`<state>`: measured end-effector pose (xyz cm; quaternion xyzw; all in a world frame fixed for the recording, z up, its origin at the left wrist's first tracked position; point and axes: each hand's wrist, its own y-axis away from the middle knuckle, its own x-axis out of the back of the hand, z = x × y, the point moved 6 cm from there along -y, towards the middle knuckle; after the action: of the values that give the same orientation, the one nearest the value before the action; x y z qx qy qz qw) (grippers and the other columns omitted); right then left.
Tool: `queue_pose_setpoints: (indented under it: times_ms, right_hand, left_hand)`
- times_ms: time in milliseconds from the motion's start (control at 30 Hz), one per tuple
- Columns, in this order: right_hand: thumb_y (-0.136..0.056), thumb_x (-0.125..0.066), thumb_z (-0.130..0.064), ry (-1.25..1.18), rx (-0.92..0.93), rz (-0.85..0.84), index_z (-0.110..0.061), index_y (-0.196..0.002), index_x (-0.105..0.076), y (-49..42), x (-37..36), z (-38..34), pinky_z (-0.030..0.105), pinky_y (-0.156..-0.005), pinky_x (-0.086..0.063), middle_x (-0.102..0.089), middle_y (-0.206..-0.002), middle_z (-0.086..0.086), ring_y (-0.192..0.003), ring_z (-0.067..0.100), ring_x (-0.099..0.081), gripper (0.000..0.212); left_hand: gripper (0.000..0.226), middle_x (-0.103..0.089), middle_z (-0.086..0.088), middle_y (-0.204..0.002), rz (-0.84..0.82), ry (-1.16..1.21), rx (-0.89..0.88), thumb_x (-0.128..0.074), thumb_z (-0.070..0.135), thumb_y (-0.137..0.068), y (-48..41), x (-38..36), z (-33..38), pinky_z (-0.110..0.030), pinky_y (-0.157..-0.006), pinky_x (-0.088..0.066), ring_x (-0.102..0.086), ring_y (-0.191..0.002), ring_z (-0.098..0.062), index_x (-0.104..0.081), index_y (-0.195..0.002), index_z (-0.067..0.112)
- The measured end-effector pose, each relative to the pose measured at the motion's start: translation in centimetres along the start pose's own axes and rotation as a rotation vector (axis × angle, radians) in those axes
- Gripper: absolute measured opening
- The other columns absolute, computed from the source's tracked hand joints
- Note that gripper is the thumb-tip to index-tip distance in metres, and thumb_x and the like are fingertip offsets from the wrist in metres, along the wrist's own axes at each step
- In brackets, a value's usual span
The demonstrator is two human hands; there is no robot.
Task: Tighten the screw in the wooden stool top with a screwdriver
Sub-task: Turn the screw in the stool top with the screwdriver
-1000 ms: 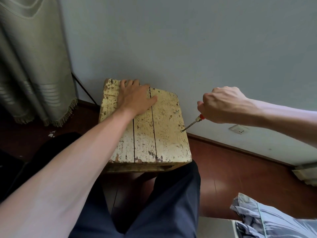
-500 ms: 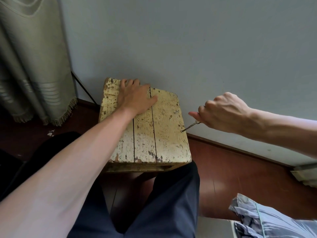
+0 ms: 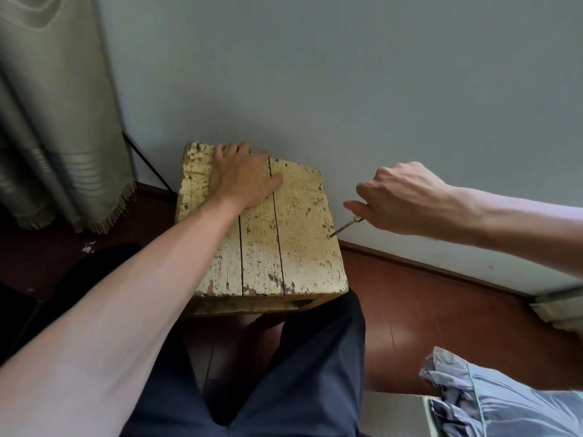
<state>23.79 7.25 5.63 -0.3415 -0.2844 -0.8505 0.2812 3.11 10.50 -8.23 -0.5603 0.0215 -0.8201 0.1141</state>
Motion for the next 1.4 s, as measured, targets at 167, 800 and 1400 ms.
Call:
queue_pose_setpoints:
  times_ms: [167, 800, 1400]
  right_hand:
    - [-0.111, -0.027, -0.057, 0.009, 0.051, 0.032, -0.016, -0.093, -0.056, 0.7, 0.6, 0.3, 0.031, -0.055, -0.038, -0.063, -0.075, 0.001, -0.058, 0.024, -0.051, 0.054]
    - [-0.108, -0.064, -0.039, -1.546, -0.622, 0.657, -0.028, -0.114, -0.064, 7.2, -6.6, -3.1, 0.038, -0.085, -0.062, -0.077, -0.099, -0.005, -0.096, 0.017, -0.077, 0.012]
    - [-0.116, -0.054, -0.026, -2.014, -0.811, 1.219, -0.031, -0.143, -0.043, 4.8, -10.2, -1.7, 0.033, -0.079, -0.066, -0.076, -0.109, 0.012, -0.091, 0.027, -0.082, 0.029]
  left_hand:
    - [0.064, -0.059, -0.01, -0.131, 0.001, 0.003, 0.004, -0.039, 0.072, -0.093, 0.0, 0.2, 0.1, -0.047, -0.113, -0.022, -0.047, -0.128, -0.029, -0.056, -0.14, 0.032]
    - [0.071, -0.052, -0.003, -0.145, -0.055, -0.063, -0.004, -0.03, 0.077, -0.094, 0.4, 0.1, 0.6, -0.045, -0.115, -0.022, -0.041, -0.138, -0.025, -0.047, -0.149, 0.035]
    - [0.075, -0.056, 0.0, -0.136, -0.022, -0.108, -0.002, -0.026, 0.081, -0.09, -0.2, -0.9, 0.6, -0.043, -0.111, -0.024, -0.044, -0.131, -0.023, -0.048, -0.147, 0.038]
